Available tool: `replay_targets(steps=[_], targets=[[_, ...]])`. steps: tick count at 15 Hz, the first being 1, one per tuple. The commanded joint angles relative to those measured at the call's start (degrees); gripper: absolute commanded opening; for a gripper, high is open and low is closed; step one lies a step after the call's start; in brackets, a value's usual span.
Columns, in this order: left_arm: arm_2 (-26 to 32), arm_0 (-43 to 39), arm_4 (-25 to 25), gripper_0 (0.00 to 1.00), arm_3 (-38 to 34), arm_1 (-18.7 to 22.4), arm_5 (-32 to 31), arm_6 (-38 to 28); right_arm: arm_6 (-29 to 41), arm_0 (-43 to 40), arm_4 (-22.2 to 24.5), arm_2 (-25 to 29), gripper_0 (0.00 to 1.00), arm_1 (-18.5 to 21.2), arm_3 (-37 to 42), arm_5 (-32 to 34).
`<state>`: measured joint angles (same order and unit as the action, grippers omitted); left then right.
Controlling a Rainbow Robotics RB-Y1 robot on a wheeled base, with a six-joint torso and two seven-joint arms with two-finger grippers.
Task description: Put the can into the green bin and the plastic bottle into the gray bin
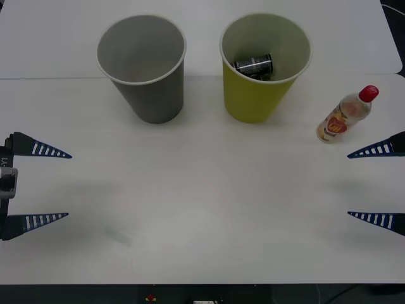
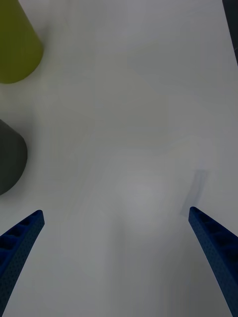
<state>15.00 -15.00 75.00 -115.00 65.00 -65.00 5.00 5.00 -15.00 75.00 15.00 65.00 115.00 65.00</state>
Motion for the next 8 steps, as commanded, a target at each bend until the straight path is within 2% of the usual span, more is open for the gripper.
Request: replay_targets(steps=[1,3,8], targets=[[0.0,0.0,0.0,1.0,0.0,0.0,0.0,0.0,0.0,0.0,0.0,0.0,1.0,0.0,0.0,0.0],[0.0,0.0,0.0,1.0,0.0,0.0,0.0,0.0,-0.1,-0.9,-0.7,-0.6,1.0,-1.0,-0.3,-0.4],[0.0,0.0,0.0,1.0,0.0,0.0,0.0,0.0,-1.1,-1.3,-3.3,-0.6,1.0,0.5,-0.2,-3.0]])
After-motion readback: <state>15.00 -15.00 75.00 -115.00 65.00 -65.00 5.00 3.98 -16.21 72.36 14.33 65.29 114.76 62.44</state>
